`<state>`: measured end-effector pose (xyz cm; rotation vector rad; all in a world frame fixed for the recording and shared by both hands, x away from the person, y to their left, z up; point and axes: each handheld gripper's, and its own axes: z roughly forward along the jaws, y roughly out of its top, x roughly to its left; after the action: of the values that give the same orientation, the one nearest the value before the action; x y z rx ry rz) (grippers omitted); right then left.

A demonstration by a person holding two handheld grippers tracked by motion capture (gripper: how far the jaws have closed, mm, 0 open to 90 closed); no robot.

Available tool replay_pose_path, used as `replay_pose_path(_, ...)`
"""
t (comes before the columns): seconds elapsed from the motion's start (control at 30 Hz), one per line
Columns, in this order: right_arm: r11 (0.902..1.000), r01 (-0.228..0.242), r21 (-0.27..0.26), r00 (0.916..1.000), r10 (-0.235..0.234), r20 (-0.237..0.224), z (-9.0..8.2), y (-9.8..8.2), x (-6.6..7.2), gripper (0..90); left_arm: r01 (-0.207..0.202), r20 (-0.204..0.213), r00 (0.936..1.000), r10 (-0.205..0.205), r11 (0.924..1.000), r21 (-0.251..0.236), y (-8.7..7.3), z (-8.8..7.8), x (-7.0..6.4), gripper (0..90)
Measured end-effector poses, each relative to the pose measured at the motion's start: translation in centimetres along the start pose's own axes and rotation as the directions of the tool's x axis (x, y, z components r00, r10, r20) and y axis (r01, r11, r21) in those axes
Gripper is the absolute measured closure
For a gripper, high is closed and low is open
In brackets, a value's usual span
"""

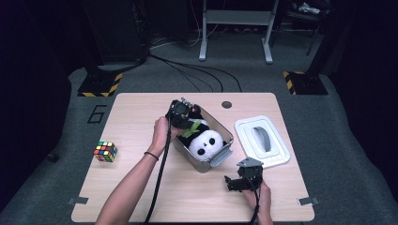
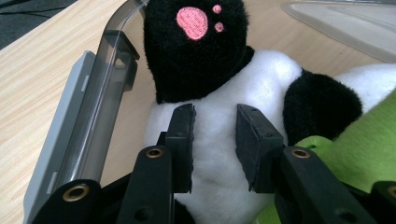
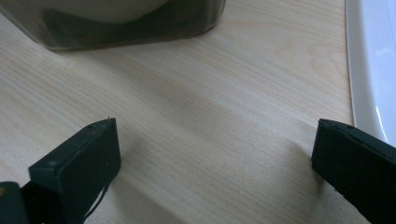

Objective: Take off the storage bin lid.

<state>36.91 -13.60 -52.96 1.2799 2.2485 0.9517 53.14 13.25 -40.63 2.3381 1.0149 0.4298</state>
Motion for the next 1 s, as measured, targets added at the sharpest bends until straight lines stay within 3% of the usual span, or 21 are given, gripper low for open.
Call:
replay_pose_path(0.07, 1.0, 0.002, 0.0, 1.0, -0.002, 0.002, 0.0, 0.0, 0.0, 0.4, -0.009, -0.001, 1.0, 0.009, 1.0, -0.002, 0.0, -0.1, 0.0, 67.3)
replay_pose_path(0.13, 1.0, 0.002, 0.0, 1.0, -0.002, 0.002, 0.0, 0.0, 0.0, 0.5, 0.009, 0.016, 0.9998, -0.009, 0.9998, -0.018, 0.0, -0.4, 0.4, 65.1)
replay_pose_path(0.3, 1.0, 0.003, 0.0, 1.0, -0.003, 0.001, 0.0, 0.0, 0.0, 0.4, 0.079, 0.09, 0.9934, -0.07, 0.9916, -0.102, -0.4, -1.8, 1.3, 47.7)
replay_pose_path(0.37, 1.0, 0.003, 0.0, 1.0, -0.003, 0.002, 0.0, 0.0, 0.0, 0.4, 0.09, 0.134, 0.9885, -0.071, 0.9863, -0.138, -0.5, -2.5, 1.3, 44.1)
replay_pose_path(0.57, 1.0, 0.0, -0.002, 1.0, 0.0, 0.004, 0.0, 0.0, 0.0, 0.5, 0.065, 0.176, 0.984, -0.03, 0.9784, -0.196, -0.4, -3.9, 0.1, 27.8)
replay_pose_path(0.7, 1.0, 0.0, -0.002, 1.0, 0.0, 0.004, 0.0, 0.0, 0.0, 0.5, 0.018, 0.241, 0.9704, 0.016, 0.9902, -0.139, -0.2, -3.3, -1.1, 22.2)
replay_pose_path(0.77, 1.0, -0.001, -0.001, 1.0, 0.001, 0.003, 0.0, 0.0, 0.0, 0.4, -0.016, 0.248, 0.968, 0.041, 0.9947, -0.102, -0.2, -2.5, -2.0, 22.1)
replay_pose_path(0.87, 1.0, 0.003, 0.0, 1.0, -0.003, 0.002, 0.0, 0.0, 0.0, 0.5, -0.088, 0.214, 0.9724, 0.093, 0.9955, -0.033, -0.1, -1.3, -3.4, 22.3)
replay_pose_path(1.0, 1.0, 0.004, -0.001, 1.0, -0.004, 0.002, 0.0, 0.0, 0.0, 0.5, -0.1, 0.193, 0.9762, 0.098, 0.995, -0.003, 0.1, -0.7, -3.9, 23.4)
